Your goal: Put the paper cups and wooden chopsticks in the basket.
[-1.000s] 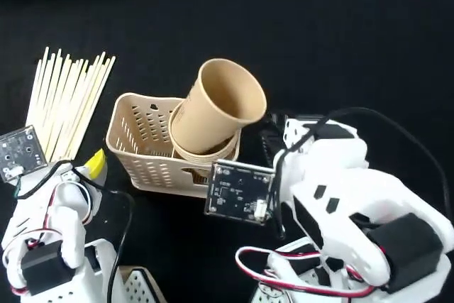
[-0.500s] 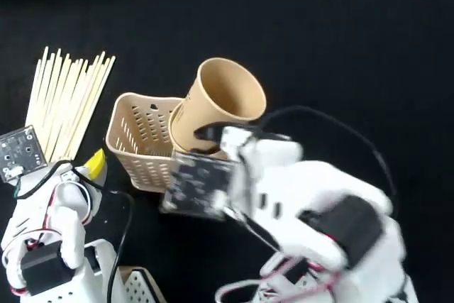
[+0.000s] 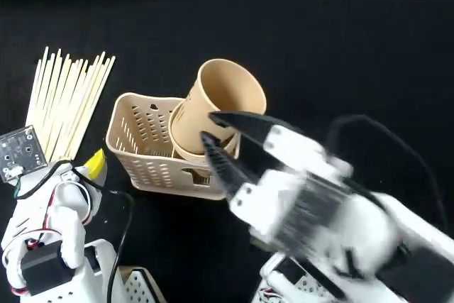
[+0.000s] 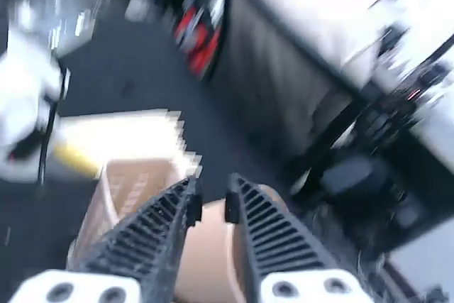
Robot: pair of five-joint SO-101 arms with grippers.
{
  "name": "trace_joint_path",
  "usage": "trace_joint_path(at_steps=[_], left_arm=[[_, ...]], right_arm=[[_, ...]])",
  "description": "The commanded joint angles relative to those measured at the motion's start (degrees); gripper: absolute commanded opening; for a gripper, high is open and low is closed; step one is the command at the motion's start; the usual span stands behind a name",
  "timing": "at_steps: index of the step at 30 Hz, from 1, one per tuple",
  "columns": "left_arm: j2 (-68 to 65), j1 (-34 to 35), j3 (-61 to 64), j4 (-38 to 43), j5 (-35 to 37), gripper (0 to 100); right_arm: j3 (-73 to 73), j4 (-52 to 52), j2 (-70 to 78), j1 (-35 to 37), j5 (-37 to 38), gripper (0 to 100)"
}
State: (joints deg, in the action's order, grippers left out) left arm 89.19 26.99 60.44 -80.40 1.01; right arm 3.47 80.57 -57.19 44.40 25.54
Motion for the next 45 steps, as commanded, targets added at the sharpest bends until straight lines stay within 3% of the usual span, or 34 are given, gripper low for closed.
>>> trace_joint_path(at_steps=[1, 7, 12, 18, 27, 35, 41, 45], left_arm=[[0.26, -0.04, -0.13, 1.32, 0.09, 31], [0.26, 0.13, -0.13, 1.32, 0.09, 31], [0.26, 0.04, -0.13, 1.32, 0.09, 31], [0.26, -0.04, -0.13, 1.32, 0.09, 31], [0.26, -0.04, -0.13, 1.32, 0.09, 31], [0.26, 0.13, -0.04, 1.32, 0.09, 31], [0.26, 0.22, -0.04, 1.32, 0.09, 31], [0.26, 0.04, -0.04, 1.32, 0.09, 31]], right_arm=[[-0.84, -5.19, -2.68, -6.51, -4.66, 2.1], [-26.24, -22.95, -6.99, -20.04, -11.43, 1.1], [-46.73, -36.04, -13.05, -12.92, -13.80, 1.1], [-53.23, -36.13, -18.59, -7.65, -11.52, 1.1], [-42.68, -33.93, -20.70, -7.91, -11.16, 1.2], [-38.02, -33.93, -11.56, -8.00, -11.60, 1.1], [-52.35, -31.91, -9.45, -10.90, -11.52, 1.1], [-64.13, -36.31, -9.45, -12.66, -11.16, 1.2]])
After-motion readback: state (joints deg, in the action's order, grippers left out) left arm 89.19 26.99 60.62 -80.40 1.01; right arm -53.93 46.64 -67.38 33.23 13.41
